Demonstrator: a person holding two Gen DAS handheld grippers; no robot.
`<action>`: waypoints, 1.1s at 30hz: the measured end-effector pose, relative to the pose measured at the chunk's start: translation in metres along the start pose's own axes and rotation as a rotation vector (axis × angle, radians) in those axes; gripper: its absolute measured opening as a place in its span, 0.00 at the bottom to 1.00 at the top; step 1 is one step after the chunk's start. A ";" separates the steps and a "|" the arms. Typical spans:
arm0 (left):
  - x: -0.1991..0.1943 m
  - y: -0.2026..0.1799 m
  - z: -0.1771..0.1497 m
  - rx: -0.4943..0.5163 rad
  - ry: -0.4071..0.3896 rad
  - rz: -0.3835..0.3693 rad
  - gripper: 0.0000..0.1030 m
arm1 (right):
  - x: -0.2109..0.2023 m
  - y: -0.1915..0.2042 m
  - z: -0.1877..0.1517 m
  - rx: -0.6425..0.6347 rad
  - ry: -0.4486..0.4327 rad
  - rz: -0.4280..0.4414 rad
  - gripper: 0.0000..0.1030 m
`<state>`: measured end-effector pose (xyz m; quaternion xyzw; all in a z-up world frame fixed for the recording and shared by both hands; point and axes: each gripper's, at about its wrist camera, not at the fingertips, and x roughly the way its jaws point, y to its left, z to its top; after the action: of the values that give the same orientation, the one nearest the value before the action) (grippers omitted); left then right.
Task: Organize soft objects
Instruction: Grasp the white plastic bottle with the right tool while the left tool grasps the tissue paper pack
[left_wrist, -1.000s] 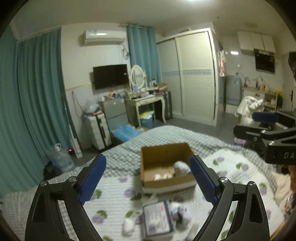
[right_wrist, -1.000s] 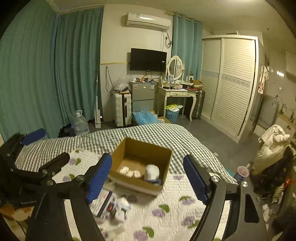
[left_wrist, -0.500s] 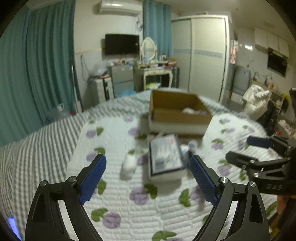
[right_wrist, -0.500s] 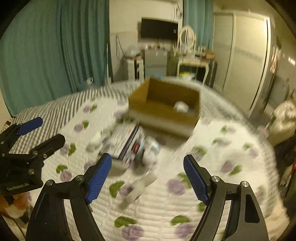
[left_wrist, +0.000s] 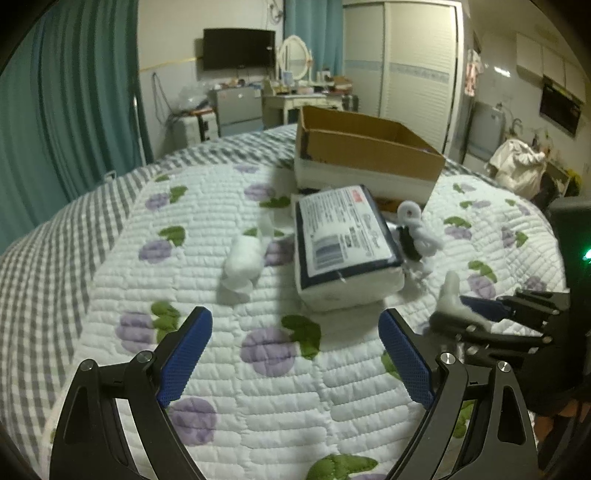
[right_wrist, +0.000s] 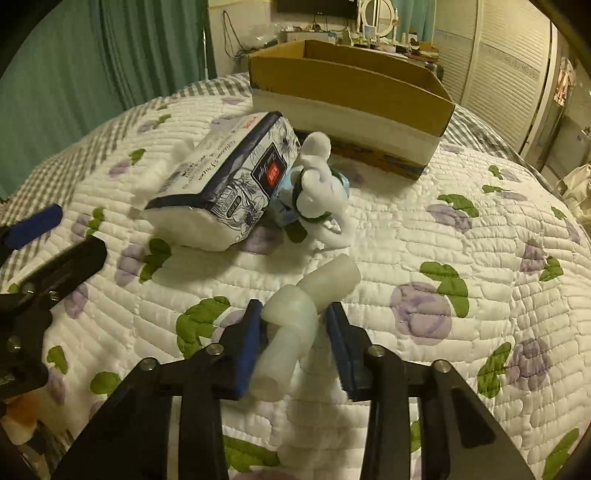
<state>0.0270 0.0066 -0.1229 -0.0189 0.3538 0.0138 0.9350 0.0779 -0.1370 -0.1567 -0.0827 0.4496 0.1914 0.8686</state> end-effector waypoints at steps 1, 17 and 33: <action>0.001 0.000 0.000 -0.002 0.004 -0.007 0.90 | -0.004 -0.003 0.000 0.009 -0.009 0.015 0.25; 0.055 -0.025 0.025 -0.050 0.055 -0.117 0.89 | -0.042 -0.024 0.034 0.006 -0.187 -0.049 0.26; 0.061 -0.015 0.023 -0.085 0.024 -0.138 0.71 | -0.031 -0.033 0.034 0.035 -0.177 -0.057 0.26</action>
<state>0.0885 -0.0064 -0.1464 -0.0831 0.3621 -0.0360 0.9277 0.1005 -0.1641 -0.1127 -0.0630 0.3717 0.1650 0.9114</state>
